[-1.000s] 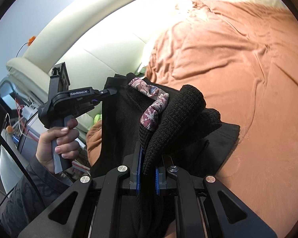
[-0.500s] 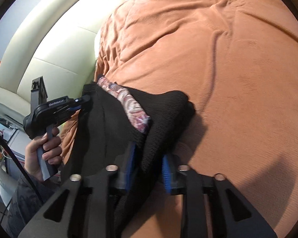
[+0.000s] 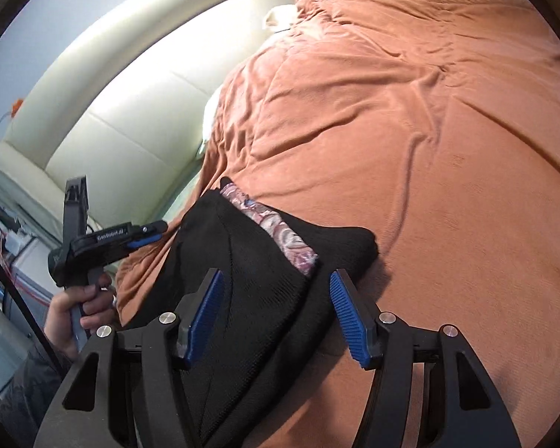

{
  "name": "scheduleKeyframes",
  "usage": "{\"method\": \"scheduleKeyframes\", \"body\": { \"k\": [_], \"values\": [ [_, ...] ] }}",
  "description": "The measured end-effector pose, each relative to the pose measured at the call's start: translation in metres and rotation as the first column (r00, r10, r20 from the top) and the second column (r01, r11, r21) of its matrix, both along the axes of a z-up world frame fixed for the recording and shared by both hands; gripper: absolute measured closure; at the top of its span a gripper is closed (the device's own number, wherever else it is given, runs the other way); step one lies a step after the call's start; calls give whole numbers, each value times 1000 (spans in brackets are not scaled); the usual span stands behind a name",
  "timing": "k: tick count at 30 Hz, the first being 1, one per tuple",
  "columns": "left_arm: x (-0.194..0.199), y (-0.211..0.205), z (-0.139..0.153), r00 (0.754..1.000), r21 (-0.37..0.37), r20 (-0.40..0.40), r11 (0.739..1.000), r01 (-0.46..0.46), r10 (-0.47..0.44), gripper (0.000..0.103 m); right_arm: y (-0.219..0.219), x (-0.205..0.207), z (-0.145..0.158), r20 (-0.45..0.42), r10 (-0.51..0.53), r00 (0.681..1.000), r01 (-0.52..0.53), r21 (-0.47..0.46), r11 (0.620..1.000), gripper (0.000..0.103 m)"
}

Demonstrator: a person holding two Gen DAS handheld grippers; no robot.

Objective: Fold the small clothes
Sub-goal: 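Lower the folded shirt onto the bed and open both grippers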

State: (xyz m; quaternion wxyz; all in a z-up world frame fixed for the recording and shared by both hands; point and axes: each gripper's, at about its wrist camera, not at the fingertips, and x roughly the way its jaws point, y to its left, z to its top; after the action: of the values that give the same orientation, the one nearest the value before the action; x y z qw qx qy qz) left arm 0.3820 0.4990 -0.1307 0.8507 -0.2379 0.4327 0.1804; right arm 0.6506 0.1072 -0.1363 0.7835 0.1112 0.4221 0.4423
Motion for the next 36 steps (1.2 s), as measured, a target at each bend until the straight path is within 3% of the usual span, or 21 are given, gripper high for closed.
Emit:
{"method": "scheduleKeyframes", "body": {
  "k": [2, 8, 10, 16, 21, 25, 29, 32, 33, 36],
  "values": [
    [9, -5, -4, 1000, -32, 8, 999, 27, -27, 67, 7, 6, -3, 0, 20, 1000, -20, -30, 999, 49],
    [54, -28, -25, 995, -82, -21, 992, 96, -98, 67, 35, 42, -21, -60, 6, 998, -13, -113, 993, 69],
    [72, -37, -31, 992, -67, -46, 991, 113, -116, 67, 39, 54, -27, -89, -26, 996, 15, -125, 992, 79],
    [115, -50, -42, 989, 5, -90, 993, 120, -119, 67, 36, 63, -45, -132, -43, 990, 29, -103, 994, 90],
    [132, -60, -58, 982, 74, -147, 989, 130, -119, 63, 37, 61, -47, -109, -42, 993, 30, -115, 993, 90],
    [128, -66, -42, 969, 110, -189, 978, 179, -157, 62, 35, 51, -35, -39, -55, 998, 49, -144, 988, 86],
    [100, -49, -17, 979, 130, -154, 980, 153, -133, 62, 38, 40, -23, -41, -19, 999, 14, -114, 993, 84],
    [76, -31, -15, 984, 140, -159, 984, 108, -85, 62, 41, 26, -12, 23, -25, 999, 27, -128, 991, 68],
    [68, -26, -17, 984, 142, -162, 985, 97, -73, 62, 40, 21, -10, 35, -27, 999, 31, -127, 991, 58],
    [46, -11, -27, 984, 122, -171, 990, 71, -49, 62, 43, 8, -7, 60, -1, 998, 9, -129, 992, 56]
  ]
}}
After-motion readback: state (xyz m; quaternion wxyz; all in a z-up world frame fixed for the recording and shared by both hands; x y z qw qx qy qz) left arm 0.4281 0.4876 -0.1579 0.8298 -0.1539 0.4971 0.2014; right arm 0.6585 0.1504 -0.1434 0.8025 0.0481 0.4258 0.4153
